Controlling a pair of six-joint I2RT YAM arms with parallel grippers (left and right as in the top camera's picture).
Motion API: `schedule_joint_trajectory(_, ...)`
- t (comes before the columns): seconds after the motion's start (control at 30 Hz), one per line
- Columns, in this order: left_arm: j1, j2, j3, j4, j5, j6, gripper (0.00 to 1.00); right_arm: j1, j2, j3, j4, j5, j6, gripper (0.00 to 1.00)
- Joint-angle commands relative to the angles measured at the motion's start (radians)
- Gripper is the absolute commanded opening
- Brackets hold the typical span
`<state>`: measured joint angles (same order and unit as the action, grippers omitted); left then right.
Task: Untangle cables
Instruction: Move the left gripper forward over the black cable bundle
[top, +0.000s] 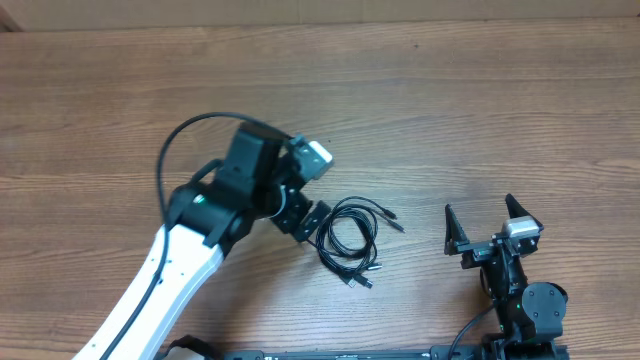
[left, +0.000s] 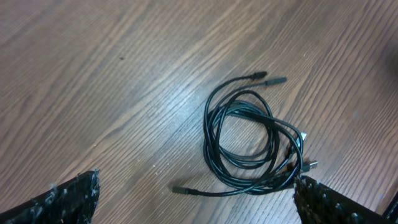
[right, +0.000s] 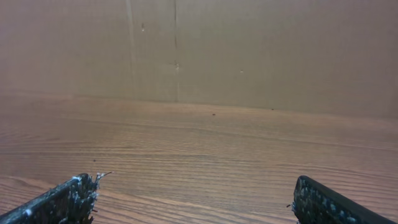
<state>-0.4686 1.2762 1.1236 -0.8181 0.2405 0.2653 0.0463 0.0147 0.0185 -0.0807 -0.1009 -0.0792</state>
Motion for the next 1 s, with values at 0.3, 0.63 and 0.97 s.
schedule_joint_trajectory(0.3, -0.141, 0.264, 0.134, 0.004, -0.118, -0.026, 1.00, -0.003, -0.011, -0.010, 0.004, -0.002, 0.003, 1.00)
schedule_joint_trajectory(0.63, -0.163, 0.371, 0.142, 0.071, -0.117, -0.030, 1.00, -0.003, -0.011, -0.010, 0.004, -0.001, 0.003, 1.00)
schedule_joint_trajectory(0.97, -0.162, 0.464, 0.142, 0.085, -0.115, -0.031, 1.00, -0.003, -0.011, -0.010, 0.004, -0.001, 0.003, 1.00)
